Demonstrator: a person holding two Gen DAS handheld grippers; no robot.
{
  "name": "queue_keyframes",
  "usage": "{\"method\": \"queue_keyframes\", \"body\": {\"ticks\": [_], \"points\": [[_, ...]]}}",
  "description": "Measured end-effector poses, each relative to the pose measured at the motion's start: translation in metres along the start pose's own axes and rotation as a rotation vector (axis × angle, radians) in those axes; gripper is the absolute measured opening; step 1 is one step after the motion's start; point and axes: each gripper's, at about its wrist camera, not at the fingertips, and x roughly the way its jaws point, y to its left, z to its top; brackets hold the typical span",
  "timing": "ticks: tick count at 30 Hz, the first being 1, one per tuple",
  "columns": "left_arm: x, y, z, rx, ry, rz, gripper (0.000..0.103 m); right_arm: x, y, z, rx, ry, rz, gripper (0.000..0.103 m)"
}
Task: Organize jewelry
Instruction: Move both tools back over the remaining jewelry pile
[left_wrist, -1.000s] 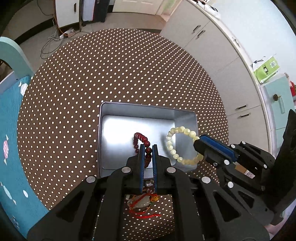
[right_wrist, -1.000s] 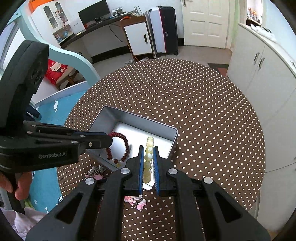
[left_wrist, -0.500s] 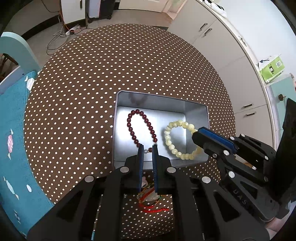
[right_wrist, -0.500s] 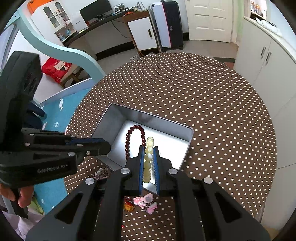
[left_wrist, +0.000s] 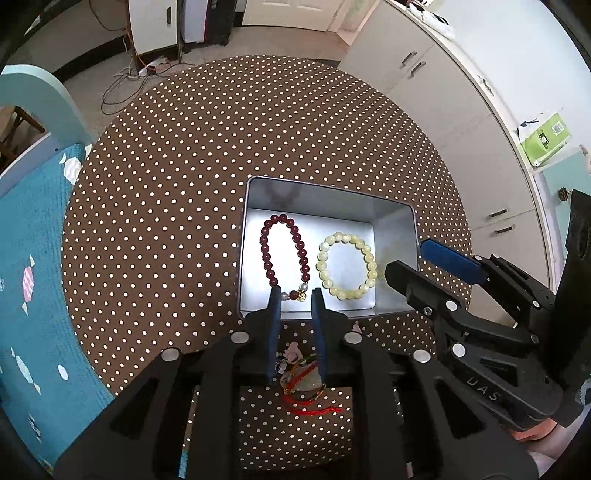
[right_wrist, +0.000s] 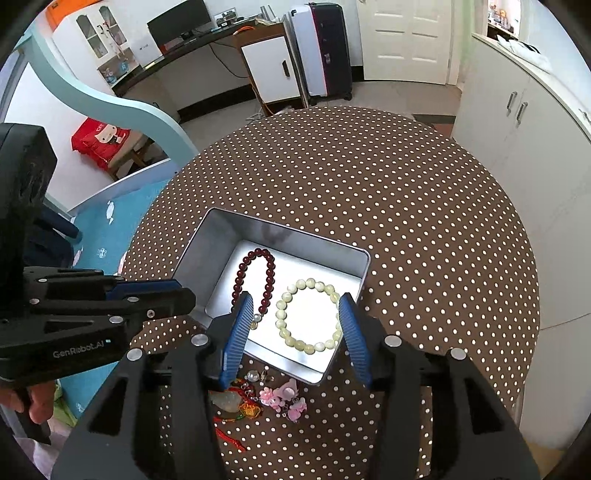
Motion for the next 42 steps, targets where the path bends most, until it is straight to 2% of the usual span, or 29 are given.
{"method": "queue_keyframes", "body": {"ticks": [3, 6, 10, 12, 15, 18, 20, 30, 34, 36, 38, 42], "points": [[-0.004, -0.004, -0.004, 0.008, -0.009, 0.008, 0.023, -0.006, -0.002, -0.004, 0.012, -0.011, -0.008, 0.048], [-0.008, -0.01, -0.007, 0.017, -0.02, 0.015, 0.029, -0.013, -0.002, -0.008, 0.023, -0.03, -0.026, 0.056], [-0.016, -0.013, -0.014, 0.03, -0.041, 0.03, 0.05, -0.02, -0.004, -0.015, 0.043, -0.049, -0.043, 0.065], [-0.02, -0.013, -0.02, 0.04, -0.049, 0.033, 0.05, -0.024, -0.004, -0.02, 0.058, -0.055, -0.056, 0.07], [-0.022, -0.011, -0.029, 0.043, -0.043, 0.04, 0.053, -0.027, -0.003, -0.028, 0.073, -0.055, -0.064, 0.071], [-0.02, -0.009, -0.04, 0.048, -0.023, 0.04, 0.053, -0.027, -0.001, -0.036, 0.084, -0.041, -0.081, 0.075], [-0.017, -0.007, -0.046, 0.057, -0.006, 0.04, 0.053, -0.027, 0.0, -0.042, 0.091, -0.028, -0.093, 0.082], [0.017, -0.007, -0.079, 0.096, 0.148, 0.009, 0.052, -0.02, 0.007, -0.074, 0.11, 0.039, -0.122, 0.082], [0.033, -0.009, -0.088, 0.099, 0.2, 0.0, 0.043, -0.016, 0.007, -0.086, 0.11, 0.073, -0.135, 0.082], [0.038, -0.009, -0.091, 0.101, 0.212, 0.001, 0.038, -0.014, 0.006, -0.092, 0.114, 0.087, -0.142, 0.082], [0.044, -0.011, -0.093, 0.104, 0.218, -0.002, 0.029, -0.013, 0.004, -0.097, 0.119, 0.1, -0.145, 0.082], [0.057, -0.015, -0.096, 0.116, 0.229, 0.021, 0.022, -0.014, 0.004, -0.105, 0.121, 0.115, -0.152, 0.082]]}}
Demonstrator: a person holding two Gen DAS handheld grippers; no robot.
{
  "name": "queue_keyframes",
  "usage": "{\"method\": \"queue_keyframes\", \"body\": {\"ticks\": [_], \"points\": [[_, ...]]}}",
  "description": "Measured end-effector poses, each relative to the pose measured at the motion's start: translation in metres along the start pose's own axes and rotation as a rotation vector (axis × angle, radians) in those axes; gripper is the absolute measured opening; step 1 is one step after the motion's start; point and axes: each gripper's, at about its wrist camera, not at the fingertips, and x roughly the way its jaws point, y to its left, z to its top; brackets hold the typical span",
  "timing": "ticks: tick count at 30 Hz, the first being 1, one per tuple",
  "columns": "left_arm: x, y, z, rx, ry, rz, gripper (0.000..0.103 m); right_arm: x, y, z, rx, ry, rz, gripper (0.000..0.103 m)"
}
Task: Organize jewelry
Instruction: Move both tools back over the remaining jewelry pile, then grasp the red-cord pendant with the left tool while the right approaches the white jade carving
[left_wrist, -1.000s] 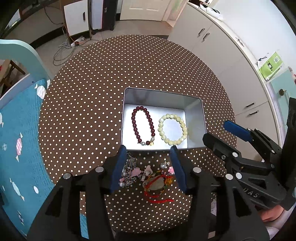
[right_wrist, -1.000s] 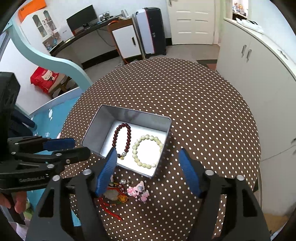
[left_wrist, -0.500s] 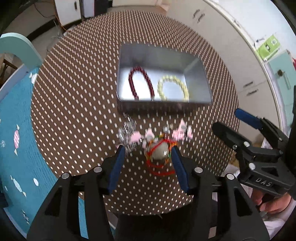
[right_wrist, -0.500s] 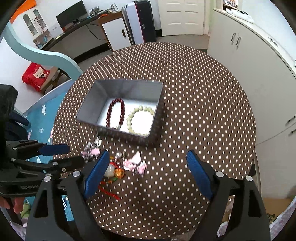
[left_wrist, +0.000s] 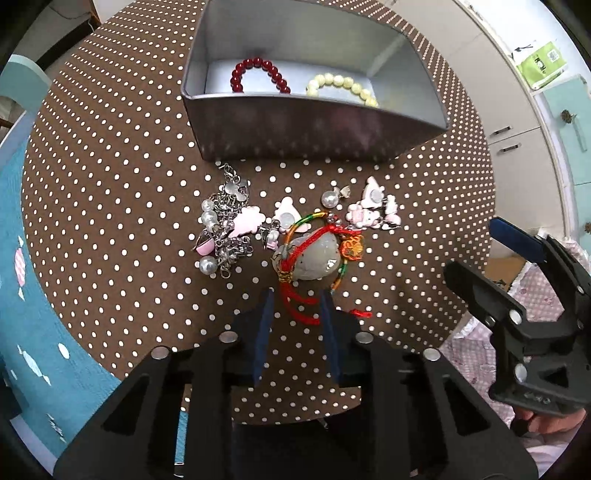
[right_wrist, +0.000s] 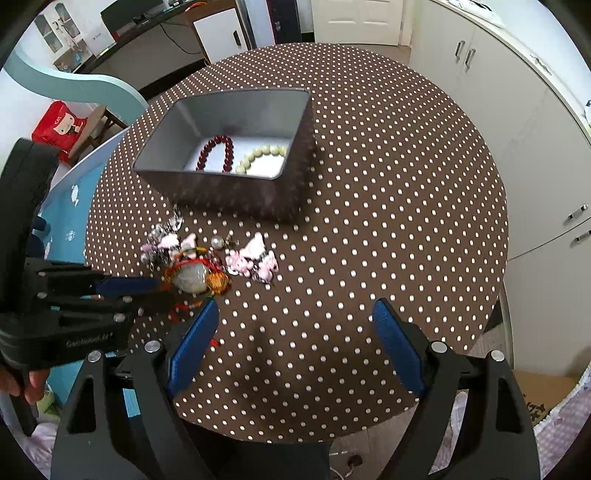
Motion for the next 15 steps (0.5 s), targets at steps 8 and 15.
{"method": "queue_keyframes", "body": {"ticks": [8, 15], "points": [[0.02, -0.014, -0.001, 0.02, -0.006, 0.031, 0.01, 0.006, -0.001, -0.01, -0.003, 0.021, -0.011, 0.082], [0.009, -0.014, 0.005, 0.031, -0.038, 0.013, 0.004, 0.01, 0.007, -0.01, -0.035, 0.03, -0.008, 0.082]]}}
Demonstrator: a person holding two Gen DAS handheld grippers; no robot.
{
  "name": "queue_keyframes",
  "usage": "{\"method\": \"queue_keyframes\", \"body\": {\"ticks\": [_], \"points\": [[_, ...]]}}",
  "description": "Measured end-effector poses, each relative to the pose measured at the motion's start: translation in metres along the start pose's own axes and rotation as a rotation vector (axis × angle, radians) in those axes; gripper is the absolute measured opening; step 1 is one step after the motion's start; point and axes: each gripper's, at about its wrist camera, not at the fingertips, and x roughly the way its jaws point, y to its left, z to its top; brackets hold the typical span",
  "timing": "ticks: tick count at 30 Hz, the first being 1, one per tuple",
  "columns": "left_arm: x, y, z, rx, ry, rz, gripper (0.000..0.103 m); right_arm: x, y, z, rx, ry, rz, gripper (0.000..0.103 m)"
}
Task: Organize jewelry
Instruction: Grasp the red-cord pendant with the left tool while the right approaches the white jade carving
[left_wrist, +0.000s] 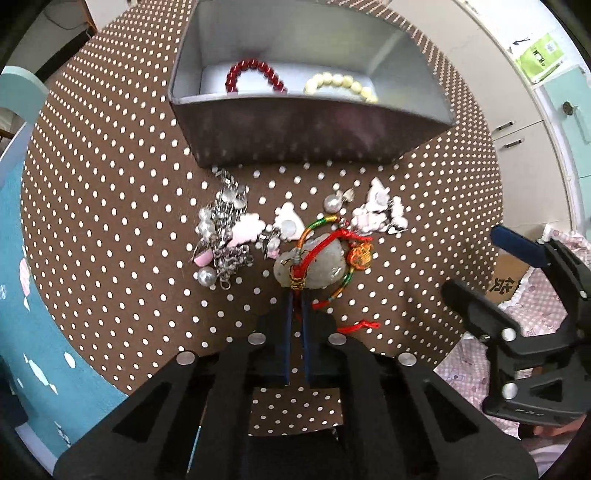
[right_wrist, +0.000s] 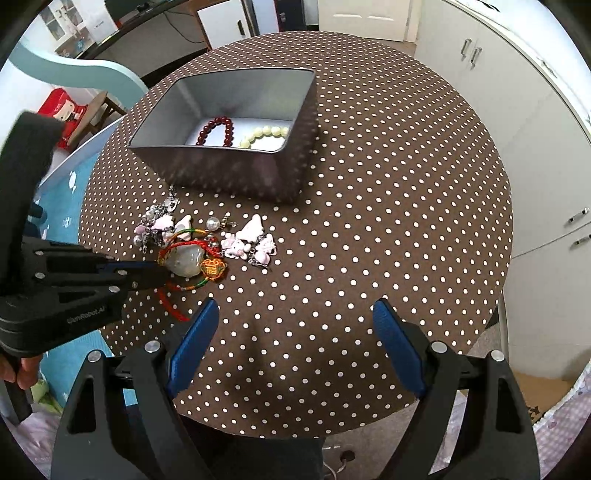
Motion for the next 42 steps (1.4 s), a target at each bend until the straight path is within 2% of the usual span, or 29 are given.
{"method": "queue_keyframes", "body": {"ticks": [9, 13, 17, 25, 32, 37, 42], "points": [[-0.032, 0.012, -0.002, -0.02, -0.072, -0.026, 0.004, 0.005, 0.017, 0.01, -0.055, 0.003, 0.043, 0.082], [-0.047, 0.019, -0.006, -0.038, -0.101, -0.016, 0.004, 0.006, 0.029, 0.017, -0.084, -0.005, 0.119, 0.082], [-0.065, 0.032, -0.014, -0.072, -0.147, -0.021, 0.004, 0.011, 0.045, 0.027, -0.134, 0.0, 0.188, 0.079], [-0.101, 0.048, -0.043, -0.151, -0.211, -0.02, 0.004, 0.028, 0.076, 0.035, -0.22, 0.034, 0.239, 0.075], [-0.113, 0.068, -0.062, -0.235, -0.209, 0.016, 0.004, 0.042, 0.095, 0.04, -0.261, 0.056, 0.286, 0.06], [-0.107, 0.071, -0.07, -0.278, -0.2, 0.041, 0.004, 0.058, 0.105, 0.043, -0.283, 0.088, 0.274, 0.048], [-0.102, 0.08, -0.074, -0.331, -0.184, 0.046, 0.004, 0.065, 0.121, 0.039, -0.401, 0.055, 0.203, 0.048]]}}
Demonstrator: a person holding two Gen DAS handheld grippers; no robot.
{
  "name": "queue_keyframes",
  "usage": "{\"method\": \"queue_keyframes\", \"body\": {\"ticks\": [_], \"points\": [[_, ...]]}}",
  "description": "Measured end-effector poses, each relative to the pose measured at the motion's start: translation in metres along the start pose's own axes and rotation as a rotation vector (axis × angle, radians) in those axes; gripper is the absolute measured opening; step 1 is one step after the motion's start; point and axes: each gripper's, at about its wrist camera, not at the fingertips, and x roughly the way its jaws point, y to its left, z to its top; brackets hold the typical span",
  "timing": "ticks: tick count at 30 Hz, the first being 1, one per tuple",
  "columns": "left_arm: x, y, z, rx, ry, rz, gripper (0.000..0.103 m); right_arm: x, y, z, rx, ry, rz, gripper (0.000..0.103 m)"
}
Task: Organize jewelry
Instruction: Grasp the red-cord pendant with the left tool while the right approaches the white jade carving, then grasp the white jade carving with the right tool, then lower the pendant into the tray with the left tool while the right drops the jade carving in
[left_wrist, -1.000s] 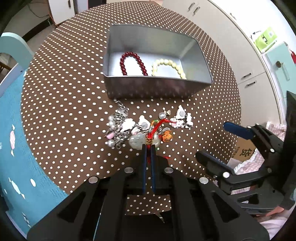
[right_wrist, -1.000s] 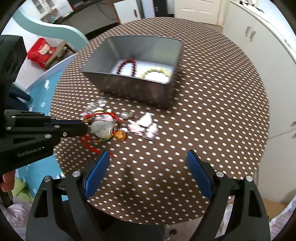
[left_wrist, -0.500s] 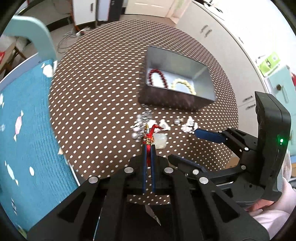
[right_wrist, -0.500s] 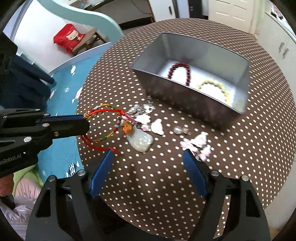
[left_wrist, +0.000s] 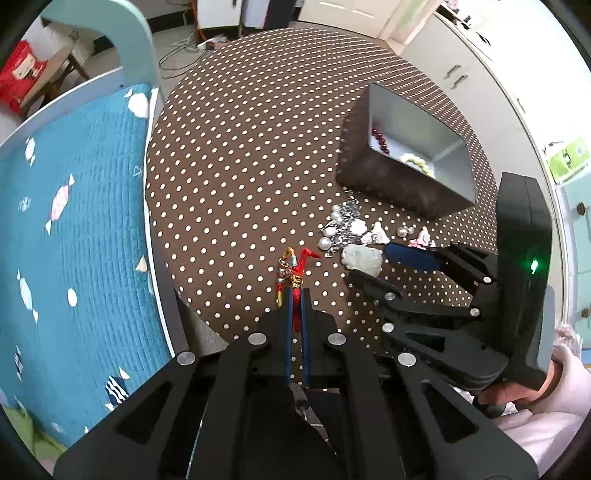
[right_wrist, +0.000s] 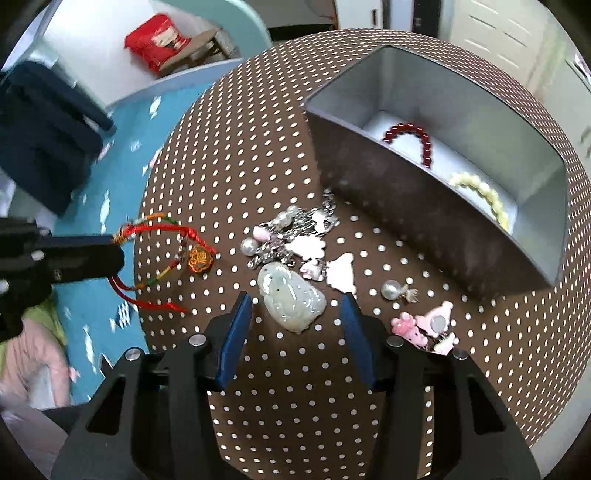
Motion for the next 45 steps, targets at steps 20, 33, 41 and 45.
{"method": "queue_keyframes", "body": {"ticks": [20, 33, 41, 45], "points": [[0.013, -0.016, 0.01, 0.041, 0.021, -0.023, 0.004, -0.021, -0.014, -0.008, 0.064, -0.04, 0.007, 0.032], [0.014, -0.051, 0.023, 0.198, 0.003, -0.065, 0.004, -0.054, -0.028, -0.031, 0.208, -0.123, -0.01, 0.029], [0.005, -0.064, 0.03, 0.256, -0.032, -0.112, 0.004, -0.082, -0.042, -0.05, 0.273, -0.182, -0.041, 0.029], [-0.004, -0.071, 0.038, 0.275, -0.064, -0.138, 0.004, -0.095, -0.044, -0.05, 0.292, -0.217, -0.065, 0.029]]}}
